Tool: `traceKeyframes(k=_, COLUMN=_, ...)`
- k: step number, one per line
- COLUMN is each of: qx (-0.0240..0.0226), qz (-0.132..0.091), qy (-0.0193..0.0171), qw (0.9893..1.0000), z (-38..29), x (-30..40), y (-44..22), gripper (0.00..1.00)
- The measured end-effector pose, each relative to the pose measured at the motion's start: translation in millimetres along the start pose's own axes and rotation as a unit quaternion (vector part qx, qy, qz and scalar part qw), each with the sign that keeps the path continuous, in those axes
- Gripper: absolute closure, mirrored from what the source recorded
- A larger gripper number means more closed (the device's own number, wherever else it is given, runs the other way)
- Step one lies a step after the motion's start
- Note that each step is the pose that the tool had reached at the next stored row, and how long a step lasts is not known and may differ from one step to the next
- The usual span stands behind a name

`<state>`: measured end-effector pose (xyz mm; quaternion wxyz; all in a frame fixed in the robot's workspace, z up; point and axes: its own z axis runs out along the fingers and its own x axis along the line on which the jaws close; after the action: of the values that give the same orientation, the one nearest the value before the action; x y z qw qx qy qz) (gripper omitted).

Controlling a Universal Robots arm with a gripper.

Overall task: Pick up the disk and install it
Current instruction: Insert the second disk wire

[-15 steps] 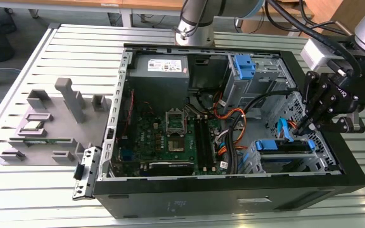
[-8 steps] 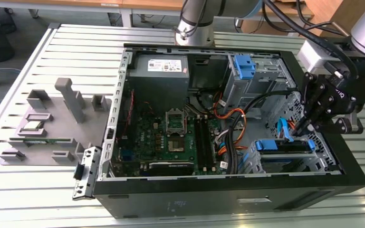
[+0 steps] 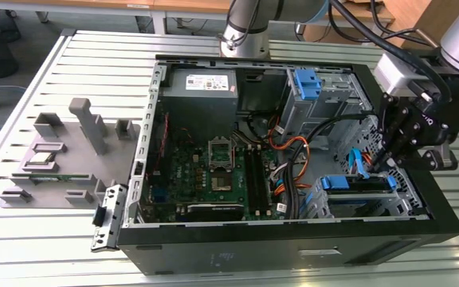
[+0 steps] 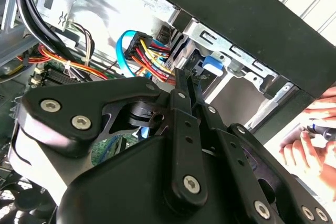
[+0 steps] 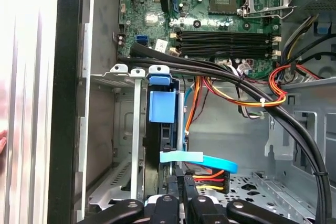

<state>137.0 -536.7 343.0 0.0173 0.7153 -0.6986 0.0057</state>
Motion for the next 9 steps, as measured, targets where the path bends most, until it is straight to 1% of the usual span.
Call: traceKeyframes(k=9, qx=0.0087, qz=-0.014, qy=0.0015, qw=0.9999, z=0.3, x=2.5, y=1.3, gripper=0.84)
